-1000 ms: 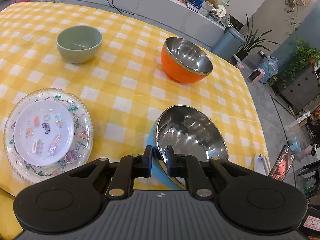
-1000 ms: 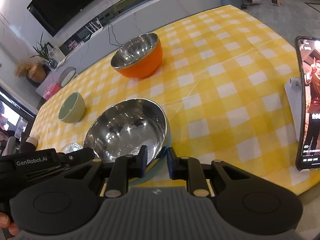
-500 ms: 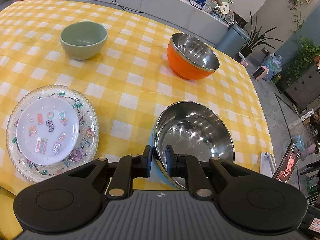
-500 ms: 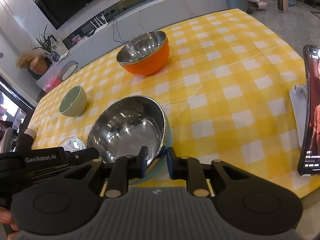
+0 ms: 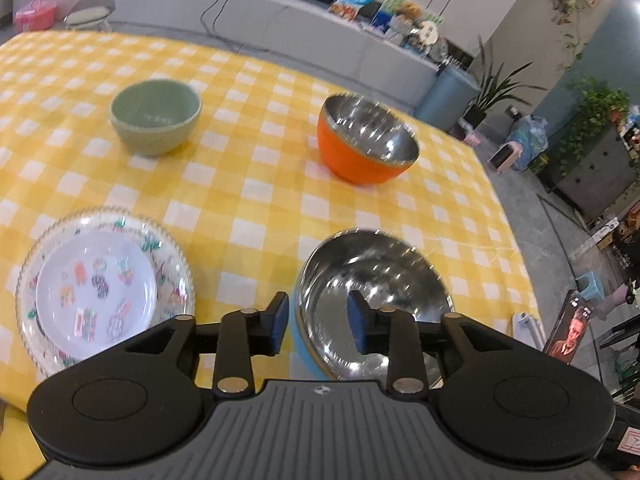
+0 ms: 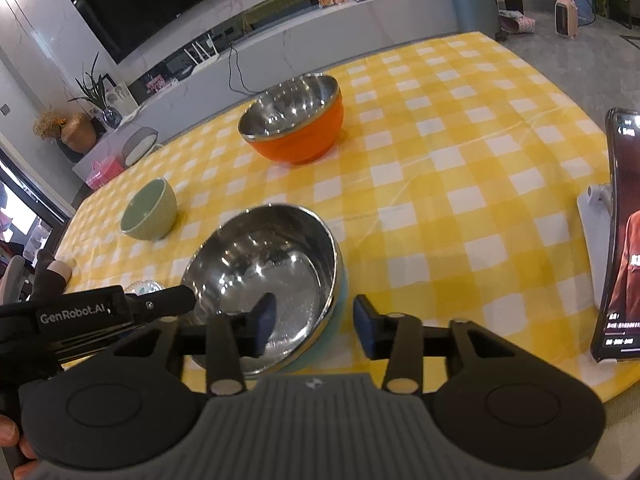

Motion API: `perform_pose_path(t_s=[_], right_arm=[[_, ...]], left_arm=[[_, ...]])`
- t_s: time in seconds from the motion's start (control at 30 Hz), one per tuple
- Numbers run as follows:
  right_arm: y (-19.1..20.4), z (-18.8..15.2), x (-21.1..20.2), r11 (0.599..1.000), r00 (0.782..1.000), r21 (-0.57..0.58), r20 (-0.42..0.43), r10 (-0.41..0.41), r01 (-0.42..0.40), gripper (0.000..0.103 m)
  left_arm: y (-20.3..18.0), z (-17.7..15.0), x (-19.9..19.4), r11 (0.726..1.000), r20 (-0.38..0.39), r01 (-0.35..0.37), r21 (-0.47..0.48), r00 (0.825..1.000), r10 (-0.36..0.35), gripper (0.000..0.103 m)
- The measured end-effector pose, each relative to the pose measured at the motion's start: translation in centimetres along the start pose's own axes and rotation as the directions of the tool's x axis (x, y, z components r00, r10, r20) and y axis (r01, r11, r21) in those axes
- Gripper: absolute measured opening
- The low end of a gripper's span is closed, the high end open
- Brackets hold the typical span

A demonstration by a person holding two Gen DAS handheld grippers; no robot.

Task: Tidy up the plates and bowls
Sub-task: 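Lower the blue bowl into the orange bowl and open both tools, then move both tools to the orange bowl and close them on its rim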

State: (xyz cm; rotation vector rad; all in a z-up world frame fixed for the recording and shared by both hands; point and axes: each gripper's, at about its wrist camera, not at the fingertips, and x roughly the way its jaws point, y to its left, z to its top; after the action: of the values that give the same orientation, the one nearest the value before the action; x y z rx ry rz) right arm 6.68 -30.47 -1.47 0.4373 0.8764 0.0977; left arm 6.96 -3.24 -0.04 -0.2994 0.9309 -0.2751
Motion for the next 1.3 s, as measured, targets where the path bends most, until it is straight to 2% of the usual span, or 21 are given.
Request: perform_pose_path(t_s=[0.1,0.2,0.33,0.4,0.5,0.57,0.73,0.83,0.97,1.23,1.3], right_arm=[[0.0,0.1,-0.7,1.0,0.998,-0.003,0.056,0.003,-0.003,0.051],[0.0,0.3,-1.4,0.999,0.991,-0.001,0.126,0.035,-0.035,0.053],[-0.2,1.3,-1.1,0.997,0.983,0.012,0.17,0.07,-0.073,0.056],[0.0,2.0,-0.8,0.999,0.979,-0.007,0.195,0.054,-0.054,0.061],[0.4,3.0,-0.3,0.999,0.973,-0.048,0.232,0.01,0.001,0.062],[0.3,3.8,0.2,0.999,0.969,-0.038,0.246,-0.02,0.031,0.062],[-0.5,5.8,1.5,1.0,0.964,0.004,0.264,-0.024,0.024,0.062],[-0.7,7.1,2.4,0.998,0.961,-0.012,0.271,-0.051,0.056,0.062],[-1.4,8.8,3.7,0.998,0.963,0.014,0.259,-0.07,0.068,0.062],[-0.6,12.3,7.2,0.997,0.975,-0.024,0.214,-0.065,0.072,0.055],[-0.3,13.0,8.1,0.997,0.977,-0.035,0.201,-0.067,0.075,0.055]], left_arm=[[-0.2,0.4,-0.6,1.0,0.054,-0.002,0.027,0.999,0.0,0.045],[-0.2,0.8,-0.8,0.999,0.097,-0.016,0.047,0.995,0.011,0.046],[-0.3,1.7,-1.1,0.996,0.15,-0.048,0.074,0.988,0.037,0.046],[-0.6,2.1,-1.2,0.993,0.182,-0.062,0.103,0.982,0.042,0.046],[-1.1,3.0,-1.4,0.986,0.217,-0.081,0.148,0.975,0.047,0.046],[-1.2,3.7,-1.3,0.985,0.221,-0.069,0.159,0.975,0.033,0.046],[-1.8,5.3,-0.8,0.977,0.239,-0.078,0.196,0.971,0.029,0.046],[-2.0,6.4,-0.1,0.974,0.23,-0.059,0.218,0.973,0.007,0.049],[-2.2,8.0,1.4,0.974,0.177,-0.012,0.225,0.984,-0.029,0.051],[-2.9,10.6,5.5,0.963,0.125,-0.005,0.269,0.992,-0.03,0.051],[-3.0,11.4,6.7,0.961,0.112,-0.022,0.275,0.994,-0.009,0.051]])
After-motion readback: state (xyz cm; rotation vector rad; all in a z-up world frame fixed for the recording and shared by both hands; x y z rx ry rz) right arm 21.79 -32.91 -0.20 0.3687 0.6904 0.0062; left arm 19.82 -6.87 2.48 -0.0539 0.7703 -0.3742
